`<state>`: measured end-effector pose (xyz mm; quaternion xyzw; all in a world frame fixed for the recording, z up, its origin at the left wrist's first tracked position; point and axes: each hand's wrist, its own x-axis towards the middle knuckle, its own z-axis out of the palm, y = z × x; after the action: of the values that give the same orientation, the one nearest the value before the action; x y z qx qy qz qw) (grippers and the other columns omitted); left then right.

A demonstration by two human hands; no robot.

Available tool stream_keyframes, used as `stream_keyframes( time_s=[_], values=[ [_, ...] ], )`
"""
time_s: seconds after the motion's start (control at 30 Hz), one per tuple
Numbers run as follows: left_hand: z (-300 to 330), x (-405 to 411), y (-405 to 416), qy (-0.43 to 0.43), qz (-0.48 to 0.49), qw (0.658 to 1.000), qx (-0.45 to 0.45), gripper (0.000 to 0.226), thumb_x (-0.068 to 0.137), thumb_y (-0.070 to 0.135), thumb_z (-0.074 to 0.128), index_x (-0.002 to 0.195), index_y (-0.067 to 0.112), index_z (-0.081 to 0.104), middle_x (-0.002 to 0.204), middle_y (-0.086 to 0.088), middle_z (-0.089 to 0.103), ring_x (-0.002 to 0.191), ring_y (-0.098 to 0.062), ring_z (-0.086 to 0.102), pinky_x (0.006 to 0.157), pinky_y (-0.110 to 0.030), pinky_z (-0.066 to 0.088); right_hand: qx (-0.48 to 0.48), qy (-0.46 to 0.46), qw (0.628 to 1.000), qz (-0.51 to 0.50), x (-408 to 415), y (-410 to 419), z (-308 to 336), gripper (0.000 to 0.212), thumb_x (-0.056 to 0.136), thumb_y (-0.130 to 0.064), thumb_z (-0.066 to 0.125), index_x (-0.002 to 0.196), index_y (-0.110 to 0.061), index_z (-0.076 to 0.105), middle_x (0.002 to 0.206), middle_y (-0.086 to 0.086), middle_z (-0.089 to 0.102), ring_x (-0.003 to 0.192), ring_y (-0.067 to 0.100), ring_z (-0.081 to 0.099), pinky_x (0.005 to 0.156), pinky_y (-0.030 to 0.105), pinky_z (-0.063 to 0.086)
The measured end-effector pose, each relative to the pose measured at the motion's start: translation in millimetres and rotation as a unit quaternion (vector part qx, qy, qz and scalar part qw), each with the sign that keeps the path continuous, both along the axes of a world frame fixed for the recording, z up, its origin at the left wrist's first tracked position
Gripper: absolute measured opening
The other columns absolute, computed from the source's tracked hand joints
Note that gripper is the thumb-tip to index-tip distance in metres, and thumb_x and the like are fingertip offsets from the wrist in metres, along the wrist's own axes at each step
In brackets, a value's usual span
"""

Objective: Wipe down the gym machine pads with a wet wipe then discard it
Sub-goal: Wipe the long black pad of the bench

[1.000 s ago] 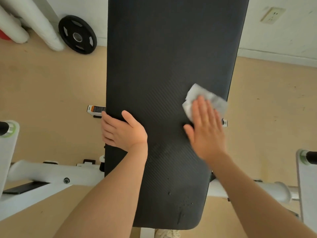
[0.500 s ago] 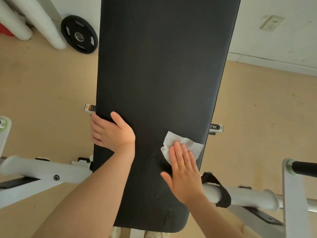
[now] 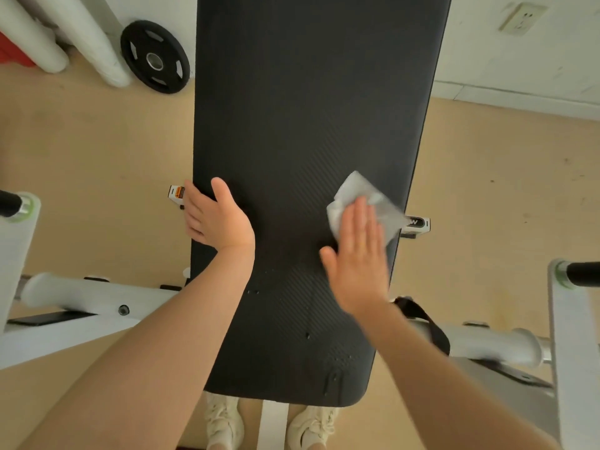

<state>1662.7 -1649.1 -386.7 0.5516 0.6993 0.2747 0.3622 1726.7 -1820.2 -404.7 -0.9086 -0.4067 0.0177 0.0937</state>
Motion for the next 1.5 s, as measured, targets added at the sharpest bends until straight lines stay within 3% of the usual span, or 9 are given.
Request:
stream_keyframes(
  time_s=[0.23, 0.4, 0.57, 0.73, 0.83, 1.03, 1.23, 1.37, 1.5],
  values=[
    [-5, -61, 3, -0.113, -0.195, 0.974, -0.023, 0.047, 0.101, 0.034, 0.014, 0.146, 0.023, 0.017, 0.154, 0.005, 0.02, 0.135, -0.001, 0.019, 0.11, -0.021, 0.014, -0.06, -0.012, 0.989, 0.138, -95, 28, -16, 0.068, 0.088, -0.051, 0.025, 0.141, -0.009, 0.024, 0.147, 0.008, 0.02, 0.139, 0.022, 0.018, 0.111, 0.039, 0.019],
    [-16, -102, 8, -0.163, -0.234, 0.94, -0.185, 0.05, 0.095, 0.053, 0.015, 0.142, 0.041, 0.025, 0.146, 0.017, 0.035, 0.135, -0.006, 0.031, 0.116, -0.035, 0.021, -0.037, 0.007, 0.999, -0.033, -51, 14, -12, 0.069, 0.091, -0.045, 0.026, 0.144, -0.002, 0.016, 0.153, 0.017, 0.02, 0.141, 0.03, 0.018, 0.115, 0.04, 0.016],
    [-17, -112, 18, -0.194, -0.262, 0.922, -0.211, 0.051, 0.095, 0.053, 0.01, 0.141, 0.041, 0.028, 0.147, 0.014, 0.035, 0.136, -0.009, 0.031, 0.115, -0.037, 0.023, -0.025, 0.039, 0.991, -0.126, -70, 55, -5, 0.075, 0.09, -0.048, 0.019, 0.145, 0.0, 0.003, 0.155, 0.019, 0.006, 0.143, 0.033, 0.006, 0.115, 0.042, 0.005],
    [-4, -123, 36, -0.248, -0.294, 0.884, -0.267, 0.06, 0.095, 0.051, 0.005, 0.136, 0.027, 0.043, 0.122, 0.01, 0.057, 0.11, 0.0, 0.052, 0.085, -0.018, 0.042, -0.033, 0.042, 0.999, -0.007, -136, 131, -9, 0.067, 0.092, -0.047, 0.012, 0.14, -0.007, -0.011, 0.147, 0.01, -0.02, 0.137, 0.025, -0.018, 0.112, 0.04, -0.012],
    [-4, -134, 46, -0.256, -0.293, 0.873, -0.294, 0.068, 0.093, 0.056, 0.003, 0.128, 0.025, 0.051, 0.12, 0.005, 0.062, 0.108, -0.002, 0.056, 0.082, -0.017, 0.043, -0.073, -0.021, 0.995, 0.065, -160, 149, -14, 0.062, 0.092, -0.043, 0.002, 0.141, -0.006, -0.004, 0.148, 0.009, -0.013, 0.136, 0.022, -0.017, 0.114, 0.039, -0.01],
    [-8, -139, 45, -0.261, -0.285, 0.866, -0.318, 0.073, 0.091, 0.054, -0.005, 0.134, 0.023, 0.044, 0.133, 0.004, 0.051, 0.129, -0.014, 0.041, 0.113, -0.039, 0.022, -0.057, -0.011, 0.998, 0.015, -106, 112, -6, 0.072, 0.089, -0.05, 0.019, 0.145, -0.004, 0.006, 0.154, 0.011, 0.008, 0.143, 0.026, 0.012, 0.114, 0.038, 0.01],
    [-14, -124, 33, -0.236, -0.303, 0.851, -0.357, 0.064, 0.088, 0.063, 0.0, 0.145, 0.038, 0.016, 0.153, 0.012, 0.021, 0.142, -0.016, 0.016, 0.117, -0.045, 0.008, -0.035, 0.028, 0.99, -0.132, -66, 80, 8, 0.075, 0.09, -0.05, 0.013, 0.146, -0.002, -0.003, 0.156, 0.017, -0.002, 0.144, 0.03, -0.002, 0.118, 0.043, 0.006],
    [-20, -126, 35, -0.264, -0.295, 0.845, -0.359, 0.078, 0.077, 0.076, 0.009, 0.141, 0.036, 0.029, 0.146, 0.011, 0.037, 0.136, -0.01, 0.03, 0.115, -0.039, 0.019, -0.109, 0.021, 0.993, 0.047, -124, 104, -2, 0.071, 0.091, -0.051, 0.011, 0.142, -0.005, -0.009, 0.15, 0.015, -0.016, 0.139, 0.029, -0.017, 0.113, 0.042, -0.007],
    [-19, -129, 44, -0.219, -0.288, 0.858, -0.364, 0.075, 0.086, 0.067, 0.001, 0.138, 0.028, 0.039, 0.141, 0.003, 0.045, 0.133, -0.016, 0.036, 0.113, -0.04, 0.02, -0.106, -0.02, 0.986, 0.127, -167, 102, -27, 0.068, 0.091, -0.05, 0.018, 0.143, -0.005, 0.014, 0.15, 0.013, 0.008, 0.14, 0.025, 0.007, 0.119, 0.042, 0.004]
  ],
)
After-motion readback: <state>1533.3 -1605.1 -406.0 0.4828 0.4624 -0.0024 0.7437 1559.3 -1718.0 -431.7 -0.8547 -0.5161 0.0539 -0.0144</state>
